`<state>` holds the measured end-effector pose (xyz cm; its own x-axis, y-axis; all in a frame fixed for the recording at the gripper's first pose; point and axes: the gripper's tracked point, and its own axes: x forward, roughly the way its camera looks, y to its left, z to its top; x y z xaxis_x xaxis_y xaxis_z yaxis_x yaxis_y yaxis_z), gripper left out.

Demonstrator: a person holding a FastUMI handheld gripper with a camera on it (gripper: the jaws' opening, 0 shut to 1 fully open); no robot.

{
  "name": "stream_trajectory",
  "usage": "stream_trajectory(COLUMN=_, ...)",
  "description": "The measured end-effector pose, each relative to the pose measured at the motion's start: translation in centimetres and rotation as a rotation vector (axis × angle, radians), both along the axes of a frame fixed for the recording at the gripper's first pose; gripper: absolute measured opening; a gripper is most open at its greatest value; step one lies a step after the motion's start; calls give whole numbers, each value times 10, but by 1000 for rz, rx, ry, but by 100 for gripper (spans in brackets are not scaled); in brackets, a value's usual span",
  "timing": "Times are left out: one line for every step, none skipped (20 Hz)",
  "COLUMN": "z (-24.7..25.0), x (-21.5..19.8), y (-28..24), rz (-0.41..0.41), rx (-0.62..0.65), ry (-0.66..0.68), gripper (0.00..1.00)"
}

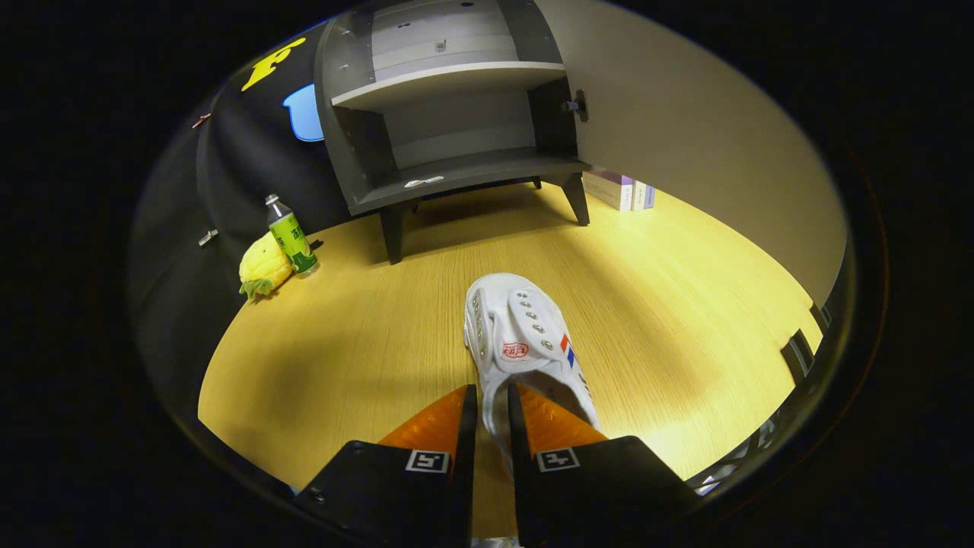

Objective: Open the shoe cabinet door, grab the shoes and put them into the shoe cabinet, then close the shoe cabinet door.

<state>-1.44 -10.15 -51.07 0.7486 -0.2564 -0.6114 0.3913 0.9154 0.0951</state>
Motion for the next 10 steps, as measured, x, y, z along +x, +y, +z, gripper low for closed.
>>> stream_trajectory(z=-2, x=3, y=-1, rz=1, rx=-6, ry=-1, gripper=27)
stream_trajectory(z=-3, x=8, y=-2, rz=3, rx=-9, ry=-5, gripper=26)
stream_trajectory(z=-5, x=11, y=-1, rz=6, rx=-7, ry=-10, gripper=25)
stream_trajectory(z=-9, x=17, y=-4, rz=8, rx=-6, ry=-10, gripper=24)
stream_trajectory(z=-15, x=22, y=-5, rz=12, rx=-3, ry=-8, gripper=23)
stream_trajectory(z=-18, x=25, y=-4, rz=17, rx=-1, ry=-5, gripper=23)
stream_trajectory(z=-18, x=30, y=-4, rz=23, rx=-4, ry=-16, gripper=23)
stream_trajectory(z=-18, x=37, y=-6, rz=26, rx=-13, ry=-29, gripper=23)
stream_trajectory(z=-20, x=40, y=-5, rz=31, rx=-19, ry=-34, gripper=23)
stream_trajectory(z=-19, x=42, y=-5, rz=33, rx=-27, ry=-44, gripper=23)
